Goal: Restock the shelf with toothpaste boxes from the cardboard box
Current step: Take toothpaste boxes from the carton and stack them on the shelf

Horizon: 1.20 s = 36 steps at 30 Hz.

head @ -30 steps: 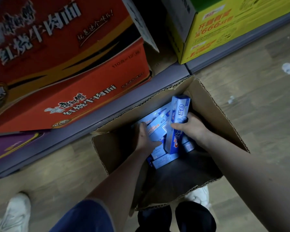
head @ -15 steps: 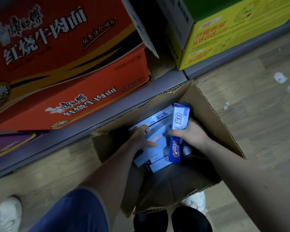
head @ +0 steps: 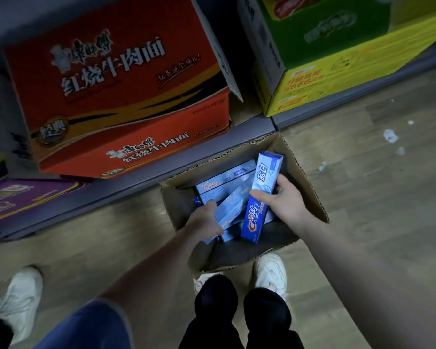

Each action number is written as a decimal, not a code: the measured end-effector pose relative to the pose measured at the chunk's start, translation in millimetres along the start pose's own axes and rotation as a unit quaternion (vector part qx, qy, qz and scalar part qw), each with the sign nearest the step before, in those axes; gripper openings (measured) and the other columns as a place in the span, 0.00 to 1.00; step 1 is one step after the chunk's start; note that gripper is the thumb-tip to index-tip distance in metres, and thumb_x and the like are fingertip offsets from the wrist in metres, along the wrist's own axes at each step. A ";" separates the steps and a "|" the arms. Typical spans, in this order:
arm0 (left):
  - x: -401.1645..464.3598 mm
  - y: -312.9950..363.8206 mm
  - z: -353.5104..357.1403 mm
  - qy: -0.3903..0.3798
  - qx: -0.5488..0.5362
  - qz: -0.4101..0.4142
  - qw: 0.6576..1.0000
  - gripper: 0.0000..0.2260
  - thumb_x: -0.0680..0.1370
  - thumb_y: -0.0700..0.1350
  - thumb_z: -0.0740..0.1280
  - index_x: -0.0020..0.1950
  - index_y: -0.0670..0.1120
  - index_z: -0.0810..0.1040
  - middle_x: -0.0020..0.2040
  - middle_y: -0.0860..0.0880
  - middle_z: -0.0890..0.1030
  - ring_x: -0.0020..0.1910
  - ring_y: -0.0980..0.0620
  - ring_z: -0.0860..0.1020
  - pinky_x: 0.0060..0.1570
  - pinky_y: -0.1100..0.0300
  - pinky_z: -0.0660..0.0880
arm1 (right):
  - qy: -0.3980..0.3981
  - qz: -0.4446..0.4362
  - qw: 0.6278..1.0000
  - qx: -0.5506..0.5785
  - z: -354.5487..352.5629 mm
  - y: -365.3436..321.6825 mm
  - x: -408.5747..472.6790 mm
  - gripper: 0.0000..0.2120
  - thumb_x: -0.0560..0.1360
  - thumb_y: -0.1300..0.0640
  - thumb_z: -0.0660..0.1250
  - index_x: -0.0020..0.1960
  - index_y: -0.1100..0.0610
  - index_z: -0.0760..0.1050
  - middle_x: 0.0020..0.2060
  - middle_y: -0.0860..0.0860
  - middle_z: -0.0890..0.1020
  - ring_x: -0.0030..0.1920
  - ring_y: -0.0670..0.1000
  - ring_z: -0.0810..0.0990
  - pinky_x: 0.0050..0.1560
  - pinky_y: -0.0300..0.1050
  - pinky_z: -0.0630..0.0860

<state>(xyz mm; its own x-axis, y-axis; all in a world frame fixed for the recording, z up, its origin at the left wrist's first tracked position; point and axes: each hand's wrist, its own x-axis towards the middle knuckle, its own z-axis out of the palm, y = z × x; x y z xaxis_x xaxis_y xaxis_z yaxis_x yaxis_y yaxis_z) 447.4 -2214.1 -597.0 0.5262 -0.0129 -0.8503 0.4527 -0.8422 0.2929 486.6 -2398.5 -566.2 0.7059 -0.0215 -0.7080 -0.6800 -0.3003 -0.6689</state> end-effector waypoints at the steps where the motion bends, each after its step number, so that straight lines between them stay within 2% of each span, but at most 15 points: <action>1: -11.1 2.2 -6.1 0.018 -0.007 0.007 1.000 0.22 0.69 0.42 0.72 0.58 0.44 0.67 0.56 0.44 0.77 0.54 0.44 0.77 0.49 0.56 0.73 | 0.006 -0.002 1.000 0.008 -1.5 -6.6 -7.9 0.17 0.68 0.57 0.75 0.53 0.51 0.73 0.48 0.48 0.81 0.48 0.47 0.80 0.53 0.45 0.76; 6: -62.5 22.8 -44.4 0.070 -0.023 0.031 0.997 0.24 0.69 0.41 0.70 0.61 0.43 0.65 0.55 0.44 0.77 0.52 0.43 0.77 0.44 0.56 0.72 | -0.008 -0.004 0.999 0.037 -11.2 -44.1 -44.9 0.14 0.71 0.57 0.72 0.54 0.51 0.73 0.45 0.46 0.81 0.40 0.41 0.78 0.36 0.33 0.70; 10: -99.9 35.1 -72.1 0.078 -0.076 0.044 0.993 0.26 0.69 0.39 0.69 0.65 0.47 0.65 0.56 0.46 0.77 0.52 0.46 0.76 0.44 0.58 0.72 | -0.027 -0.013 0.997 0.069 -17.9 -77.5 -74.7 0.15 0.72 0.57 0.71 0.56 0.53 0.73 0.47 0.48 0.82 0.43 0.45 0.81 0.40 0.39 0.74; 12: -120.6 40.8 -85.1 0.082 -0.098 0.057 0.990 0.29 0.69 0.40 0.69 0.68 0.50 0.65 0.57 0.48 0.77 0.54 0.48 0.76 0.46 0.58 0.72 | -0.032 -0.021 0.995 0.092 -20.3 -96.4 -90.9 0.13 0.73 0.59 0.70 0.56 0.54 0.73 0.46 0.49 0.82 0.38 0.42 0.82 0.37 0.37 0.76; 15: -154.2 49.0 -103.1 0.091 -0.146 0.086 0.981 0.26 0.69 0.41 0.71 0.66 0.50 0.68 0.57 0.50 0.78 0.55 0.50 0.76 0.50 0.58 0.72 | -0.048 -0.029 0.989 0.135 -23.0 -125.1 -117.1 0.12 0.74 0.62 0.68 0.55 0.56 0.72 0.44 0.49 0.82 0.34 0.38 0.82 0.32 0.33 0.77; 17: -176.5 53.8 -113.5 0.101 -0.169 0.099 0.975 0.24 0.69 0.41 0.72 0.63 0.50 0.70 0.55 0.51 0.78 0.54 0.51 0.77 0.51 0.59 0.72 | -0.056 -0.038 0.987 0.147 -25.6 -143.5 -136.0 0.12 0.74 0.62 0.68 0.56 0.58 0.72 0.45 0.52 0.82 0.36 0.43 0.82 0.36 0.38 0.79; 19: -201.6 58.5 -124.1 0.117 -0.177 0.106 0.971 0.24 0.68 0.42 0.72 0.63 0.51 0.71 0.55 0.52 0.79 0.53 0.51 0.77 0.52 0.57 0.73 | -0.059 -0.046 0.985 0.153 -29.6 -162.5 -155.5 0.13 0.74 0.62 0.67 0.58 0.60 0.72 0.47 0.55 0.81 0.40 0.49 0.82 0.44 0.47 0.79; 21: -228.4 63.1 -135.4 0.142 -0.177 0.122 0.966 0.24 0.68 0.43 0.72 0.62 0.51 0.71 0.54 0.52 0.80 0.52 0.52 0.77 0.52 0.55 0.74 | -0.067 -0.053 0.984 0.156 -35.6 -181.6 -175.3 0.10 0.74 0.62 0.67 0.55 0.57 0.72 0.45 0.55 0.81 0.41 0.51 0.81 0.49 0.52 0.78; 25: -284.3 74.7 -161.9 0.187 -0.166 0.157 0.956 0.22 0.69 0.46 0.73 0.60 0.51 0.72 0.52 0.54 0.79 0.45 0.54 0.78 0.43 0.56 0.74 | -0.081 -0.070 0.981 0.160 -50.4 -219.3 -217.0 0.06 0.74 0.60 0.67 0.51 0.55 0.73 0.44 0.55 0.83 0.44 0.56 0.81 0.53 0.56 0.78; 26: -298.0 78.2 -168.8 0.194 -0.164 0.164 0.953 0.22 0.69 0.48 0.73 0.61 0.52 0.71 0.51 0.54 0.79 0.43 0.54 0.77 0.41 0.56 0.73 | -0.083 -0.074 0.980 0.164 -54.3 -228.4 -227.0 0.07 0.74 0.59 0.67 0.52 0.56 0.73 0.45 0.56 0.83 0.45 0.57 0.81 0.53 0.56 0.78; 28: -324.0 84.5 -180.3 0.208 -0.163 0.178 0.948 0.22 0.70 0.51 0.72 0.61 0.53 0.71 0.52 0.56 0.78 0.47 0.55 0.77 0.45 0.56 0.73 | -0.088 -0.080 0.979 0.167 -61.0 -246.0 -245.6 0.10 0.74 0.58 0.68 0.54 0.57 0.73 0.47 0.57 0.83 0.47 0.58 0.82 0.52 0.56 0.78; 31: -364.5 94.1 -194.0 0.228 -0.187 0.190 0.936 0.24 0.67 0.55 0.71 0.61 0.55 0.71 0.52 0.60 0.78 0.50 0.58 0.76 0.51 0.58 0.72 | -0.100 -0.095 0.977 0.162 -67.9 -272.6 -273.2 0.10 0.74 0.57 0.68 0.53 0.57 0.73 0.44 0.55 0.84 0.42 0.54 0.82 0.42 0.47 0.78; 36: -432.0 107.7 -211.6 0.263 -0.250 0.211 0.908 0.23 0.63 0.60 0.69 0.55 0.66 0.68 0.51 0.68 0.76 0.50 0.67 0.75 0.49 0.67 0.72 | -0.131 -0.133 0.972 0.146 -76.6 -315.4 -319.8 0.11 0.73 0.58 0.68 0.55 0.59 0.73 0.45 0.55 0.84 0.41 0.52 0.83 0.37 0.43 0.77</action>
<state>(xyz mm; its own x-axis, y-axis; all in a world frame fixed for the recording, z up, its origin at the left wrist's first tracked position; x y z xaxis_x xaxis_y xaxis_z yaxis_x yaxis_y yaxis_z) 421.2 -2185.2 -105.6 0.9397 0.0918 -0.3294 0.3325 -0.4709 0.8171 490.5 -2370.0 -111.5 0.8156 0.2751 -0.5090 -0.5345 0.0214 -0.8449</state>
